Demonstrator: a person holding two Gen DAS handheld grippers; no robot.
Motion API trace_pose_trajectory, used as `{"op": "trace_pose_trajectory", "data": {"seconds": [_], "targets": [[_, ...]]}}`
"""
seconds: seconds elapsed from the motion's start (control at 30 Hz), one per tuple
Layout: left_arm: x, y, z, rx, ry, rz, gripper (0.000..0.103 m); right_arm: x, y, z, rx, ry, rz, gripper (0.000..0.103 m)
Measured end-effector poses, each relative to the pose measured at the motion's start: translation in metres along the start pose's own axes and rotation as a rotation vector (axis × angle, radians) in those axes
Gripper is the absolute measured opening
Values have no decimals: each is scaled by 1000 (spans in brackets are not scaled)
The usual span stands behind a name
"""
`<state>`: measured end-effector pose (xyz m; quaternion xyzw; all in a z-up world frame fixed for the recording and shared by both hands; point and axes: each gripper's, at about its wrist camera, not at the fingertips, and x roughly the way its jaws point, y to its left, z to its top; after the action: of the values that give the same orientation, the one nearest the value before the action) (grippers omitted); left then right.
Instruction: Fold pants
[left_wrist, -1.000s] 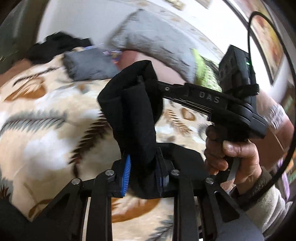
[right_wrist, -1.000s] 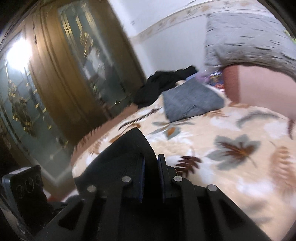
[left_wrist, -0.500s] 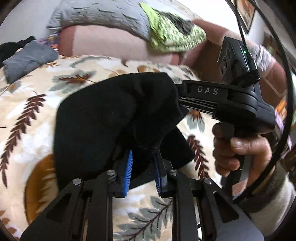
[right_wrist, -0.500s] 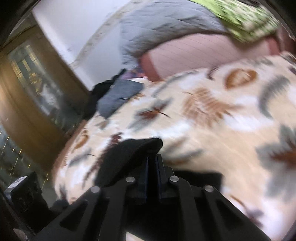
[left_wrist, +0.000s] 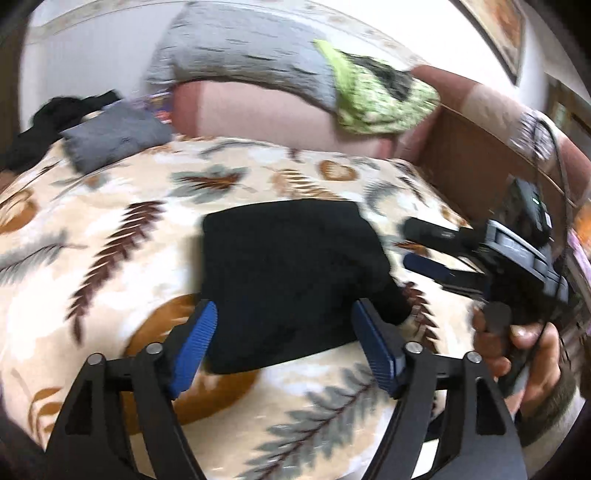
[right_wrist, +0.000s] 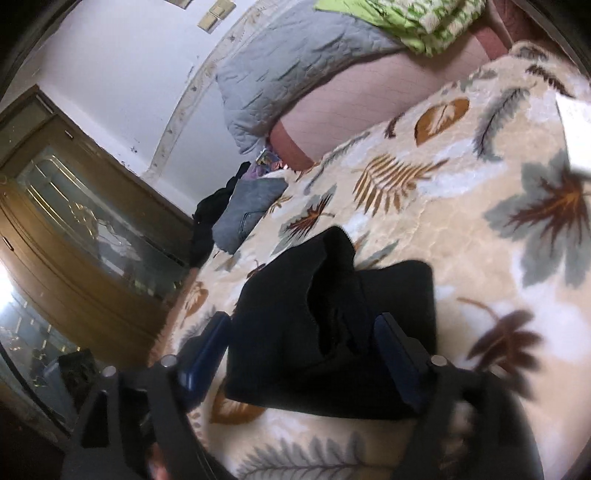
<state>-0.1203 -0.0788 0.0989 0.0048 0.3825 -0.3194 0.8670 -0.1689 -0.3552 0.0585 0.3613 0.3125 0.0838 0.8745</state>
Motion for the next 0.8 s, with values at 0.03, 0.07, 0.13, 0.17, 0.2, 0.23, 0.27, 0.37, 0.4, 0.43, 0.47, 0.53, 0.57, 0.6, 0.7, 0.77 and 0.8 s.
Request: {"op": "trace_pose_trajectory", "data": {"seconds": [0.03, 0.07, 0.13, 0.17, 0.2, 0.23, 0.27, 0.37, 0.4, 0.43, 0.47, 0.53, 0.57, 0.6, 0.7, 0.77, 0.8], "targets": [[0, 8, -1, -23, 4, 10, 77, 7, -1, -2, 5, 17, -13, 82], [1, 14, -3, -37, 10, 17, 77, 13, -3, -4, 6, 34, -32, 82], [4, 28, -9, -73, 29, 44, 77, 22, -7, -9, 12, 64, -69, 82], [4, 33, -12, -93, 31, 49, 77, 27, -10, -12, 18, 66, -79, 82], [5, 38, -15, -111, 30, 46, 77, 27, -11, -14, 18, 57, -78, 82], [5, 41, -16, -124, 29, 41, 77, 28, -12, -14, 24, 47, -72, 82], [4, 43, -18, -130, 24, 38, 77, 29, -14, -14, 36, 42, -60, 76], [8, 43, -18, -138, -1, 34, 77, 37, -15, -16, 60, 64, -46, 29], [8, 43, -18, -143, -7, 29, 77, 38, -13, -17, 30, 54, -75, 24], [9, 43, -18, -149, -6, 23, 77, 37, -11, -18, 10, 46, -77, 12], [10, 43, -19, -155, -3, 13, 77, 34, -9, -18, 5, 35, -62, 10], [11, 42, -18, -155, 0, 3, 77, 21, -3, -16, 4, -3, -35, 10], [10, 41, -17, -153, -1, 5, 77, 11, 3, -14, -6, -31, -13, 10], [8, 40, -15, -151, -9, 2, 77, -1, 10, -12, -27, -61, 1, 10], [1, 36, -9, -151, -46, -20, 78, -38, 25, -15, -97, -139, -17, 10], [0, 32, -5, -144, -67, -31, 83, -47, 19, -16, -84, -135, -37, 10], [2, 30, -3, -140, -72, -36, 83, -45, 10, -18, -71, -116, -67, 10]]}}
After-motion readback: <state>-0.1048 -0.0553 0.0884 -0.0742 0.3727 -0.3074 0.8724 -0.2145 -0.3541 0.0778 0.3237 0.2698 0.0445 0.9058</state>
